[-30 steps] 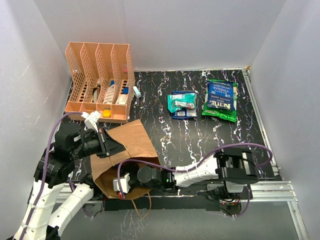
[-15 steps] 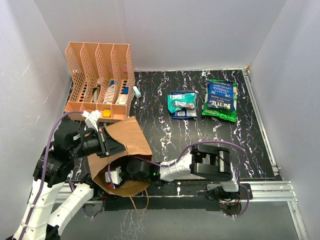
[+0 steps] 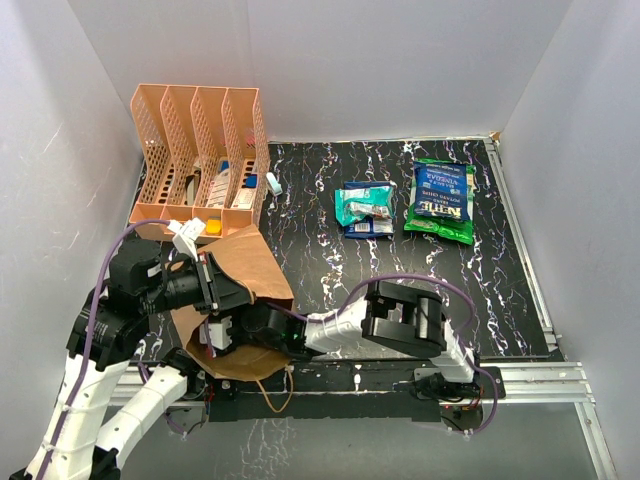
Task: Take the snacks out of the paper bag
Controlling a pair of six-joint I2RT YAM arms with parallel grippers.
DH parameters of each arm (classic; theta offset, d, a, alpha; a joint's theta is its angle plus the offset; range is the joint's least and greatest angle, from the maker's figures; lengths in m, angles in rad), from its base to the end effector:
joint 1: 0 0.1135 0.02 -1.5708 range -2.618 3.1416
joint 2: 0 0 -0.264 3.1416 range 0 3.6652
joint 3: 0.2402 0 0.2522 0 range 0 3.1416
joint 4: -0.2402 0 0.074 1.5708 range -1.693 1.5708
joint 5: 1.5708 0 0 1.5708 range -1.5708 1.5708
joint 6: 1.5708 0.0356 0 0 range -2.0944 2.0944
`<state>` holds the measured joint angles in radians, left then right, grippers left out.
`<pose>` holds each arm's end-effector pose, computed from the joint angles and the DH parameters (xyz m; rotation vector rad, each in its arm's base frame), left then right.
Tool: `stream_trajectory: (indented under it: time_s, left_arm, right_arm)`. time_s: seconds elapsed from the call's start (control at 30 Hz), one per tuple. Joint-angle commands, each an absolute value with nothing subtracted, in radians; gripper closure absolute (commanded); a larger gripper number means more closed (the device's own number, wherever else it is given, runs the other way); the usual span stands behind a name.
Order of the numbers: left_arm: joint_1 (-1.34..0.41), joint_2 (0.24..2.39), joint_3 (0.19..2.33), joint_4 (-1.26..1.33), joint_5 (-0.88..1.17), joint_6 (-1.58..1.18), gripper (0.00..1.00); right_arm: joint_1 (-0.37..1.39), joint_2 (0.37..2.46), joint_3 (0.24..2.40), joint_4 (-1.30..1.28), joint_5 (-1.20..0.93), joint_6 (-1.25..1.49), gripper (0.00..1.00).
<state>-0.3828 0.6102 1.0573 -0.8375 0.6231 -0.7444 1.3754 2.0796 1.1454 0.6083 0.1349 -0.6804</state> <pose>0.0792 -0.0543 0.3856 0.0676 2.1340 -1.3150 0.0913 0.4366 0.1478 -1.5844 1.0639 0.3448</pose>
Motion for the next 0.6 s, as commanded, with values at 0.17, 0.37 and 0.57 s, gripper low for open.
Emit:
stream_trajectory:
  time_s: [0.17, 0.37, 0.57]
  left_arm:
    - [-0.385, 0.569, 0.990, -0.710, 0.600, -0.856, 1.00]
    - [-0.386, 0.600, 0.991, -0.681, 0.642, -0.844, 1.00]
    - [-0.386, 0.617, 0.983, -0.635, 0.690, -0.850, 1.00]
  right_arm:
    - [1.414, 1.682, 0.838, 0.561, 0.168, -0.533, 0.37]
    - [1.545, 1.599, 0.821, 0.448, 0.295, -0.452, 0.37]
    - [1.574, 1.692, 0.855, 0.639, 0.471, -0.386, 0.46]
